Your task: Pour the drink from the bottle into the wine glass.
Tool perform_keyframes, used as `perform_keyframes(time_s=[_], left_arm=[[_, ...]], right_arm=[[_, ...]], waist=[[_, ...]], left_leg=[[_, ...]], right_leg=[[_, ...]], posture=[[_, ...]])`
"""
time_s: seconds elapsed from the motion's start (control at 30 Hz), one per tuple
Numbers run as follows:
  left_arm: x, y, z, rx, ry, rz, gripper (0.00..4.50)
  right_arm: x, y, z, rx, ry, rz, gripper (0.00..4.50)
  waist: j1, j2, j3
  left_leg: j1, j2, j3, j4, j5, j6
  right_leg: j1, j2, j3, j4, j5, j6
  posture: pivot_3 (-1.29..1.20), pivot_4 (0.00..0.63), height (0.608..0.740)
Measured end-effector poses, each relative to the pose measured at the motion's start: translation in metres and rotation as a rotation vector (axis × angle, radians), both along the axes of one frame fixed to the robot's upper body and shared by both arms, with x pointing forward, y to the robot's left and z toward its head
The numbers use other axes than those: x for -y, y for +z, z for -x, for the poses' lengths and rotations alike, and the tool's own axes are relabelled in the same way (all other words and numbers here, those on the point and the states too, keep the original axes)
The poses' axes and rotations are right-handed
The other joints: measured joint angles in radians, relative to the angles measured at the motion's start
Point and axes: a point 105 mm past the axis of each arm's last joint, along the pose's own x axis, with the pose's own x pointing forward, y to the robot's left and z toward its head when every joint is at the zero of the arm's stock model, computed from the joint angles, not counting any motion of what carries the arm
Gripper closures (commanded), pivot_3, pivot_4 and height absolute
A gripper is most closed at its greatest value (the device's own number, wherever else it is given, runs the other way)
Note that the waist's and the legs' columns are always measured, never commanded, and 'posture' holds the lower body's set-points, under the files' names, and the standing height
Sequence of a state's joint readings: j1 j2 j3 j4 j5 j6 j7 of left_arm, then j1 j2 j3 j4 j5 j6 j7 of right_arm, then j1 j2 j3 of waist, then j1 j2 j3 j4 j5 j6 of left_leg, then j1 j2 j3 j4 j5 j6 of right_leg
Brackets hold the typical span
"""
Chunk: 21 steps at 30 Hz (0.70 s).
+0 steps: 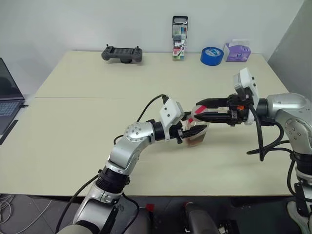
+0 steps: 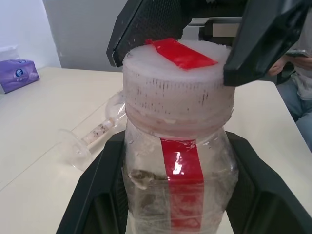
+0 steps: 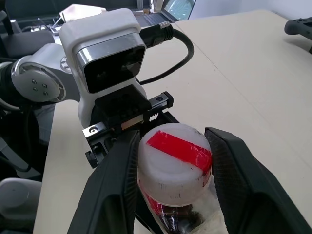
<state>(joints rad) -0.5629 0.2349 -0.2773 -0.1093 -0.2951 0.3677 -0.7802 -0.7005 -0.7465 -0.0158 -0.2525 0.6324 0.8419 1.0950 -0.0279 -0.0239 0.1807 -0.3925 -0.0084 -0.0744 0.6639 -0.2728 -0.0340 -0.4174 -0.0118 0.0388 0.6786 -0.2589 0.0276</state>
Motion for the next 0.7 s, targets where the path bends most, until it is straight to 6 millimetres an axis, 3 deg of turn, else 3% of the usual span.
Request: perform_keyframes(time_s=[0.07,0.1,0.2,0.4,0.57,0.7], left_arm=[[-0.002,0.001,-0.002,0.001,0.012,0.004,2.4],[-0.003,0.001,-0.002,0.001,0.015,0.005,2.4],[-0.002,0.001,-0.007,-0.008,0.027,0.003,2.4],[-0.005,0.001,-0.011,-0.012,0.042,0.01,2.41],[-0.006,0.0,-0.012,-0.018,0.048,0.007,2.41],[-0.009,-0.001,-0.024,-0.028,0.089,-0.006,2.41]], right_arm=[[-0.003,0.0,0.001,-0.017,0.009,-0.023,1.14],[-0.004,0.001,0.002,-0.02,0.013,-0.025,0.66],[-0.009,0.012,0.004,0.035,-0.048,-0.064,0.07],[-0.001,0.031,-0.001,0.159,-0.298,-0.085,0.0],[-0.001,0.027,-0.002,0.164,-0.506,-0.126,0.0],[-0.02,0.024,0.016,0.16,-0.527,-0.173,0.0]], waist=[[0.0,0.0,0.0],[0.001,0.0,0.0],[0.001,0.0,0.0],[0.002,0.0,0.0],[0.001,0.0,0.0],[0.0,0.0,0.0]], left_leg=[[0.0,0.0,0.0,0.0,0.0,0.0],[0.0,0.0,0.0,0.0,0.0,0.0],[0.0,-0.001,0.0,0.0,0.0,0.0],[-0.002,-0.001,0.0,0.0,0.0,0.0],[-0.002,-0.001,-0.001,0.0,0.0,0.0],[-0.003,0.0,-0.002,0.0,0.0,0.0]], right_leg=[[0.0,-0.001,0.0,0.0,0.0,0.0],[0.0,-0.001,0.0,0.0,0.0,0.0],[0.0,-0.002,0.0,0.0,0.0,0.0],[-0.002,-0.005,0.0,0.0,0.0,0.0],[-0.002,-0.005,0.001,0.001,0.0,0.0],[-0.002,-0.004,0.0,0.001,0.0,0.0]], posture=[[0.0,0.15,0.74],[0.0,0.15,0.74],[0.0,0.15,0.74],[0.0,0.15,0.74],[0.0,0.15,0.74],[0.0,0.15,0.74]])
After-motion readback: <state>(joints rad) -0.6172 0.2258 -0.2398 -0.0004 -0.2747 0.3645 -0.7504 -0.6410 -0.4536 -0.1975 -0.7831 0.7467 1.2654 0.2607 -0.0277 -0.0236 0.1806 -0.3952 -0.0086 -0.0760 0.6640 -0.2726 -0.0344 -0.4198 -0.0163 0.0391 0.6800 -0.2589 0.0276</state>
